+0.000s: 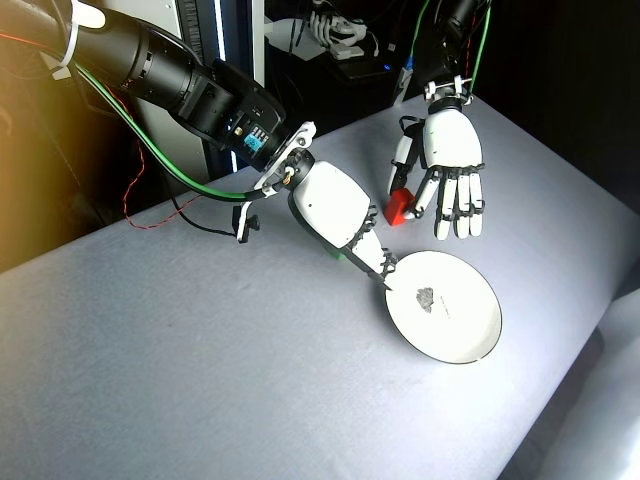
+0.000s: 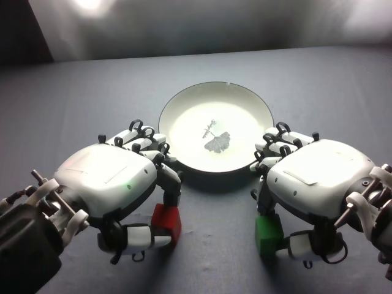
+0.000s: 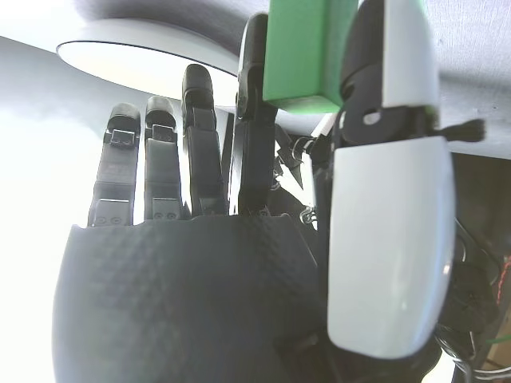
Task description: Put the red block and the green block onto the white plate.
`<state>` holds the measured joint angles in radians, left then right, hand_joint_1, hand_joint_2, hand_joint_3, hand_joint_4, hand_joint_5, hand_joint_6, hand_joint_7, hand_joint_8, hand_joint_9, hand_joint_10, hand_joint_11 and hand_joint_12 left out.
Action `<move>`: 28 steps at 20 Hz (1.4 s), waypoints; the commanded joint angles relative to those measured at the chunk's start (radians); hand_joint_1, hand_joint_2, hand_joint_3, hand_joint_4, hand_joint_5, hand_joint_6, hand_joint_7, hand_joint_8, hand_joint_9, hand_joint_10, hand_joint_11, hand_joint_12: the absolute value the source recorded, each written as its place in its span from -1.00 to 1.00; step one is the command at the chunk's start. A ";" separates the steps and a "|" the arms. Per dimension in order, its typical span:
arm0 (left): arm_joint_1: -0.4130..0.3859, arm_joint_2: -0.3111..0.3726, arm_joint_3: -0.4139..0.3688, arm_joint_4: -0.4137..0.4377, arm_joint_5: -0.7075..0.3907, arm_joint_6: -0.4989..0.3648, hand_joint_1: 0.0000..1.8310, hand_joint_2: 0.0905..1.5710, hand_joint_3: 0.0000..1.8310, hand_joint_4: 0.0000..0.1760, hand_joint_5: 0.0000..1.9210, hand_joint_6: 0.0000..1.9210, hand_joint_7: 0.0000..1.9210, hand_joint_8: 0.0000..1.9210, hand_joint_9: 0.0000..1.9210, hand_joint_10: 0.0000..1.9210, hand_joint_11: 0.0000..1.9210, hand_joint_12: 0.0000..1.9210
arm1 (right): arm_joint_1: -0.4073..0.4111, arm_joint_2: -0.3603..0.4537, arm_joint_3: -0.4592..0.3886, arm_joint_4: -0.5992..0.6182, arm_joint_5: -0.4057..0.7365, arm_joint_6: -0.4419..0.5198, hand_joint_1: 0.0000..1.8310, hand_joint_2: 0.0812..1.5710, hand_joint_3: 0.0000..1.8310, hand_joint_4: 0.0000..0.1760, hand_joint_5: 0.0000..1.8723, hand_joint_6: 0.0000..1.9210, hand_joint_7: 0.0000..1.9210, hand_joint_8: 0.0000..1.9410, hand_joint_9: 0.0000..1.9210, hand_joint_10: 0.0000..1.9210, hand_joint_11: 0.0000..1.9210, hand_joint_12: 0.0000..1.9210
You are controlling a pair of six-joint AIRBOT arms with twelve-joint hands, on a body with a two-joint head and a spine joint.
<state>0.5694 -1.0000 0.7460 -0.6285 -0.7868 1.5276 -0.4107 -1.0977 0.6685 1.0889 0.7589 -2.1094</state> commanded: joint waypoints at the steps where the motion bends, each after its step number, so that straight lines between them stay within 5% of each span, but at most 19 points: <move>1: -0.009 0.003 -0.002 0.039 -0.093 0.002 0.14 0.33 -1.00 1.00 0.11 -0.12 -0.57 -1.00 -0.79 -0.99 -1.00 -0.73 | 0.002 0.006 -0.002 -0.056 0.064 0.005 0.21 0.25 -1.00 0.29 0.32 -0.41 -0.58 -1.00 -0.88 -1.00 -0.98 -0.97; 3: -0.010 0.003 -0.002 0.039 -0.093 0.001 0.13 0.34 -1.00 1.00 0.09 -0.08 -0.56 -0.99 -0.81 -1.00 -1.00 -0.76 | 0.002 0.006 -0.002 -0.057 0.064 0.005 0.23 0.24 -1.00 -0.02 0.34 -0.46 -0.56 -1.00 -0.87 -1.00 -1.00 -0.86; 6: -0.016 0.004 -0.002 0.036 -0.093 0.001 0.13 0.34 -1.00 1.00 0.08 -0.08 -0.52 -0.99 -0.82 -1.00 -1.00 -0.76 | 0.003 0.007 -0.002 -0.057 0.064 0.005 0.22 0.24 -1.00 -0.06 0.34 -0.46 -0.53 -0.99 -0.84 -0.99 -1.00 -0.86; 7: -0.022 0.006 -0.001 0.036 -0.093 0.002 0.13 0.34 -1.00 1.00 0.08 -0.08 -0.52 -1.00 -0.82 -1.00 -1.00 -0.76 | 0.008 0.007 -0.002 -0.059 0.065 0.005 0.24 0.23 -1.00 -0.35 0.36 -0.49 -0.51 -0.99 -0.82 -0.99 -1.00 -0.82; 8: -0.029 0.008 -0.001 0.036 -0.092 0.002 0.13 0.34 -1.00 1.00 0.08 -0.08 -0.52 -1.00 -0.82 -1.00 -1.00 -0.76 | 0.017 0.009 -0.002 -0.059 0.066 0.003 0.24 0.23 -1.00 -0.35 0.36 -0.49 -0.51 -0.99 -0.82 -0.99 -1.00 -0.82; 9: -0.038 0.012 0.000 0.036 -0.092 0.005 0.12 0.35 -1.00 1.00 0.08 -0.07 -0.54 -1.00 -0.82 -1.00 -1.00 -0.75 | 0.029 0.013 -0.002 -0.059 0.066 0.001 0.22 0.24 -1.00 0.00 0.34 -0.47 -0.48 -1.00 -0.80 -1.00 -1.00 -0.84; 11: -0.067 0.019 0.006 0.035 -0.071 0.018 0.12 0.35 -1.00 1.00 0.08 -0.07 -0.54 -1.00 -0.83 -1.00 -1.00 -0.75 | 0.069 0.025 -0.002 -0.059 0.068 0.001 0.21 0.24 -1.00 0.26 0.32 -0.42 -0.48 -1.00 -0.81 -1.00 -1.00 -0.83; 13: -0.103 0.027 0.014 0.029 -0.043 0.033 0.12 0.35 -1.00 1.00 0.08 -0.07 -0.54 -1.00 -0.81 -0.99 -1.00 -0.75 | 0.113 0.029 0.001 -0.059 0.076 0.001 0.23 0.24 -1.00 -0.17 0.34 -0.46 -0.46 -1.00 -0.81 -1.00 -1.00 -0.85; 16: -0.169 0.031 0.042 0.026 0.010 0.053 0.13 0.34 -1.00 1.00 0.09 -0.10 -0.52 -1.00 -0.82 -0.99 -1.00 -0.73 | 0.179 0.027 0.031 -0.059 0.058 0.001 0.21 0.25 -1.00 0.29 0.31 -0.41 -0.46 -1.00 -0.82 -1.00 -1.00 -0.87; 18: -0.208 0.025 0.067 0.032 0.045 0.056 0.13 0.34 -1.00 1.00 0.09 -0.08 -0.50 -1.00 -0.80 -0.99 -1.00 -0.69 | 0.215 0.015 0.067 -0.058 0.043 0.012 0.21 0.25 -1.00 0.31 0.31 -0.40 -0.46 -1.00 -0.80 -0.99 -1.00 -0.88; 19: -0.228 0.019 0.081 0.037 0.062 0.056 0.13 0.34 -1.00 1.00 0.09 -0.08 -0.51 -1.00 -0.80 -0.99 -1.00 -0.69 | 0.228 0.007 0.089 -0.058 0.029 0.025 0.22 0.25 -1.00 0.11 0.31 -0.41 -0.47 -1.00 -0.79 -0.99 -1.00 -0.84; 21: -0.269 -0.002 0.120 0.049 0.096 0.052 0.13 0.33 -1.00 1.00 0.10 -0.10 -0.49 -1.00 -0.81 -1.00 -1.00 -0.69 | 0.247 -0.025 0.146 -0.058 0.001 0.029 0.21 0.25 -1.00 0.09 0.30 -0.39 -0.49 -1.00 -0.80 -1.00 -1.00 -0.91; 22: -0.289 -0.016 0.141 0.056 0.106 0.049 0.13 0.34 -1.00 1.00 0.09 -0.08 -0.50 -1.00 -0.82 -1.00 -1.00 -0.71 | 0.253 -0.043 0.173 -0.058 -0.008 0.029 0.20 0.26 -1.00 0.29 0.29 -0.37 -0.50 -1.00 -0.80 -1.00 -1.00 -0.90; 26: -0.349 -0.096 0.251 0.098 0.139 -0.007 0.13 0.33 -1.00 1.00 0.10 -0.10 -0.51 -1.00 -0.80 -1.00 -1.00 -0.73 | 0.252 -0.125 0.282 -0.057 -0.013 0.029 0.23 0.23 -1.00 -0.26 0.35 -0.48 -0.50 -1.00 -0.78 -1.00 -1.00 -0.72; 27: -0.353 -0.114 0.274 0.109 0.138 -0.030 0.13 0.33 -1.00 1.00 0.10 -0.11 -0.50 -1.00 -0.81 -1.00 -1.00 -0.68 | 0.250 -0.140 0.299 -0.057 -0.014 0.029 0.22 0.25 -1.00 0.12 0.31 -0.41 -0.48 -1.00 -0.78 -1.00 -1.00 -0.76; 28: -0.355 -0.133 0.301 0.127 0.135 -0.060 0.13 0.34 -1.00 1.00 0.09 -0.09 -0.50 -1.00 -0.81 -0.99 -1.00 -0.66 | 0.247 -0.158 0.321 -0.057 -0.014 0.029 0.21 0.25 -1.00 0.21 0.30 -0.39 -0.48 -1.00 -0.79 -1.00 -1.00 -0.82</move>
<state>0.2260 -1.1427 1.0454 -0.5385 -0.5526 1.4776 -0.1707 -1.2644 0.9878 1.0904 0.6785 -2.0850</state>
